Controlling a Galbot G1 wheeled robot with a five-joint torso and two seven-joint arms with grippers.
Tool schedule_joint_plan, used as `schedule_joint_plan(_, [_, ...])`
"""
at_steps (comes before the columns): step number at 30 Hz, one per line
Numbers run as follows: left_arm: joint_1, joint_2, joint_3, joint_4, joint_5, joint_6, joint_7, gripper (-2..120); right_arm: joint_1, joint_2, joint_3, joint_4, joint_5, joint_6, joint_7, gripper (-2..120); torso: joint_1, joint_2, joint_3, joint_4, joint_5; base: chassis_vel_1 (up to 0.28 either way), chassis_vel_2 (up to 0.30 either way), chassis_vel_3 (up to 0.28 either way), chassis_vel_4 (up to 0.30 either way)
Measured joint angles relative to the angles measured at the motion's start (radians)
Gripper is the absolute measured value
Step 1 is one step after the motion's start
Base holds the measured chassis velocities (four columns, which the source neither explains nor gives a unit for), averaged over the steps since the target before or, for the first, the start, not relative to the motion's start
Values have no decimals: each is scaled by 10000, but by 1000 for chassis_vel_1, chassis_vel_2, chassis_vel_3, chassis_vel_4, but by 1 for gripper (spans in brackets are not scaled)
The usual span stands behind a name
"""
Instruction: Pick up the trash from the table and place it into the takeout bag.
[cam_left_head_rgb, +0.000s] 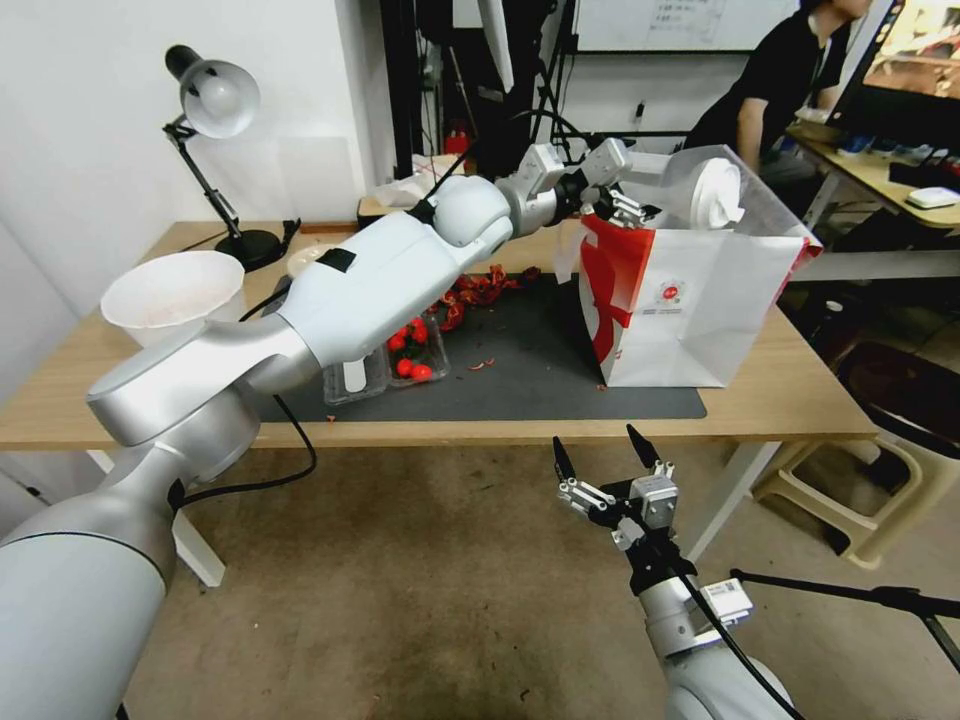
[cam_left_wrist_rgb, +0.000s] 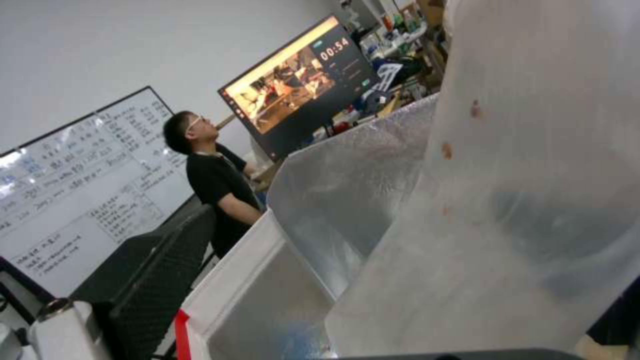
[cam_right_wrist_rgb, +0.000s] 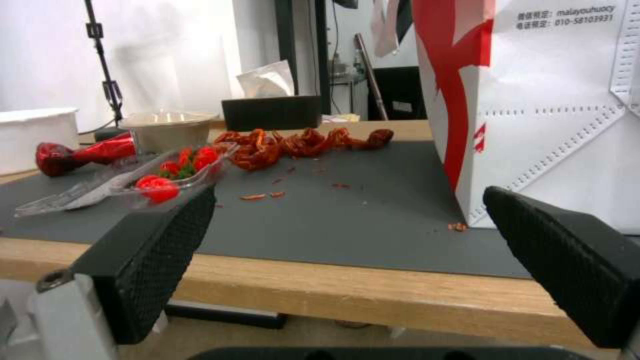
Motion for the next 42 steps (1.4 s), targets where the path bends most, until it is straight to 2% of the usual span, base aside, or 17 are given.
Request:
schedule_joint_plan(5, [-99,-21,29,33,12,111,157,100,-34,12,12,14,-1,2,4,100,0,0,0,2,0,0,0,0,0])
schedule_joint_plan(14, [-493,-219,42,380,396,779,1131,100,-18,37,-4,49,-13,3,11,100,0,0,0,0,0,0,0,0,0])
schedule_joint_plan(17, [-601,-249,41,482,464,872,1239,100,-21,38,-4,49,-13,3,12,100,0,0,0,1,0,0,0,0,0])
schedule_joint_plan(18, [-768,-310,-1,594,679,1035,1676,100,24,40,-23,45,-14,3,17,100,0,0,0,1,0,0,0,0,0])
schedule_joint_plan(23, [-859,-375,-47,687,872,1069,2058,100,89,50,-38,25,-12,3,33,100,0,0,0,0,1,0,0,0,0])
schedule_joint_plan(36, [-692,-249,-159,524,478,1015,1927,100,67,70,-35,-16,-6,7,27,100,0,0,0,0,0,0,0,0,0])
schedule_joint_plan(40, [-515,-94,-359,177,-64,1023,1520,100,64,84,-49,-29,-14,8,25,100,0,0,0,0,0,0,0,0,0])
schedule_joint_plan(42, [-294,26,-482,-161,-594,891,454,100,72,89,-55,-36,-14,8,24,100,0,0,0,3,0,0,0,0,0])
